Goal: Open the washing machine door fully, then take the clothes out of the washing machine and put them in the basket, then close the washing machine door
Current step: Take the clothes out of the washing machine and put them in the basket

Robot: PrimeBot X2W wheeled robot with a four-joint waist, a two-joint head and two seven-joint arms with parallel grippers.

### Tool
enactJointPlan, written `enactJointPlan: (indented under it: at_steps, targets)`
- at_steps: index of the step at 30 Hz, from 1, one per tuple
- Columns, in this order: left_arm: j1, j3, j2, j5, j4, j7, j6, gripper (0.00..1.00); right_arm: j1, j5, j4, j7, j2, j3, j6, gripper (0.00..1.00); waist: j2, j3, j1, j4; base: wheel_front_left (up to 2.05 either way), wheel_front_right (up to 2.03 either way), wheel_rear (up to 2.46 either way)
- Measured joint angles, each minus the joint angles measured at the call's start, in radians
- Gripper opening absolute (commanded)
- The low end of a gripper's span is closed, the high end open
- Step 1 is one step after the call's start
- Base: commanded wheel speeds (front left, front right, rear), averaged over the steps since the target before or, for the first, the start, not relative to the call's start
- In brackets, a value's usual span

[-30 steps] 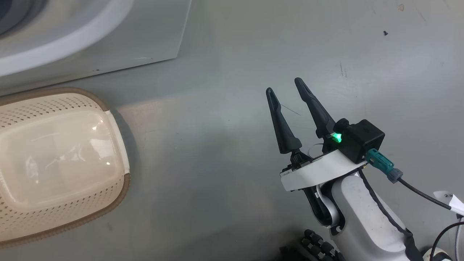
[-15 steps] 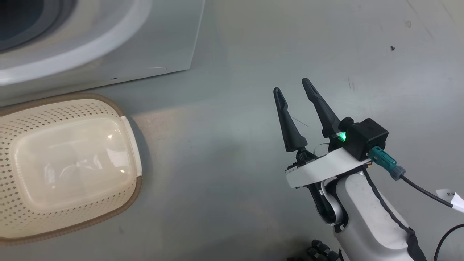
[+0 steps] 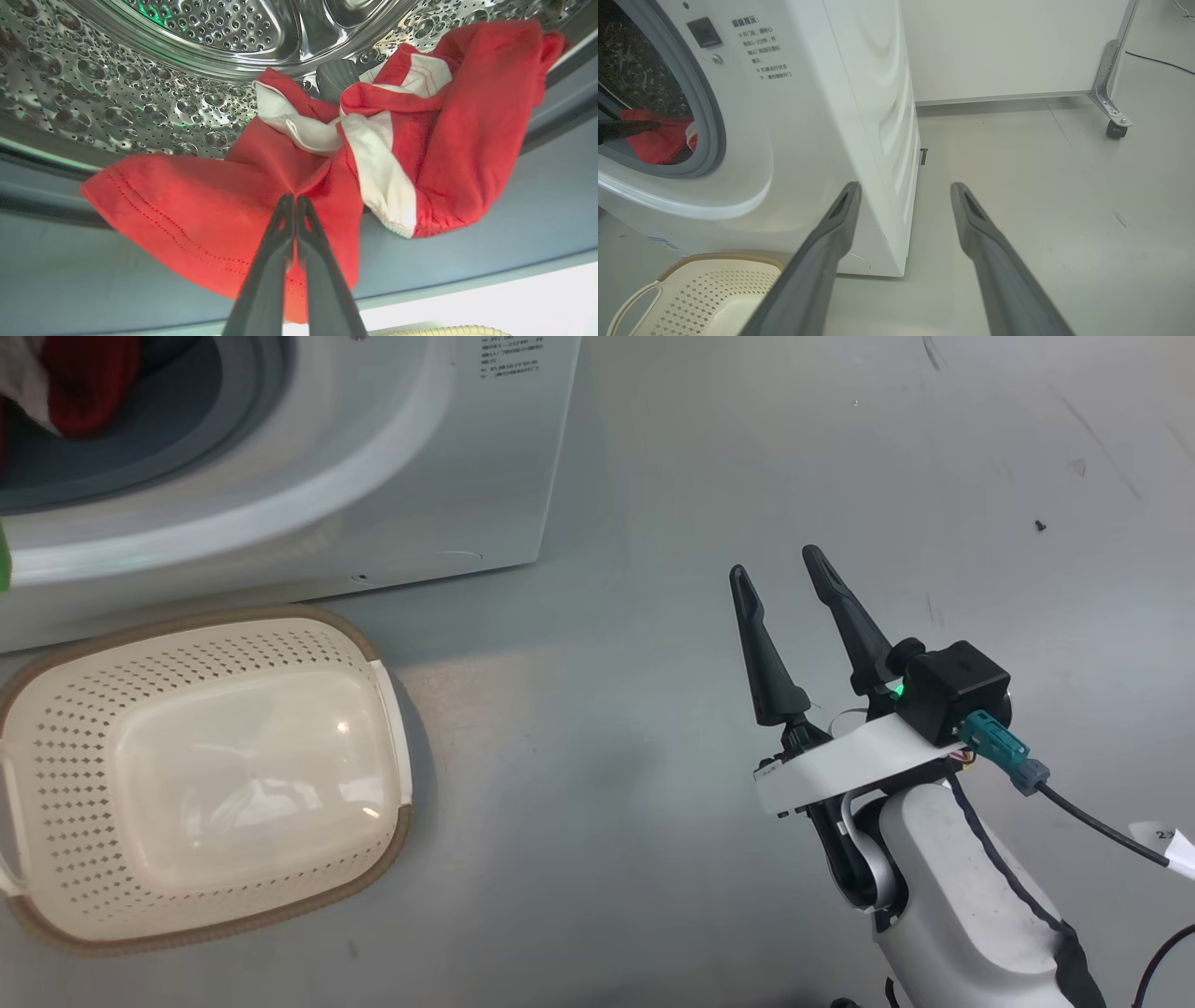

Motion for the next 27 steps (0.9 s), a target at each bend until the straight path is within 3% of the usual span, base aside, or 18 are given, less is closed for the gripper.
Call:
enactJointPlan:
  at_steps: [27]
  targets:
    - [0.223, 0.007, -0.127, -0.094, 0.046, -0.248, -0.025, 0.00, 0.119, -0.019, 0.067, 0.000, -0.008, -0.070, 0.040, 1.00, 0.0000, -0.229, 0.0000, 0.109, 0.00, 0.00, 0.00]
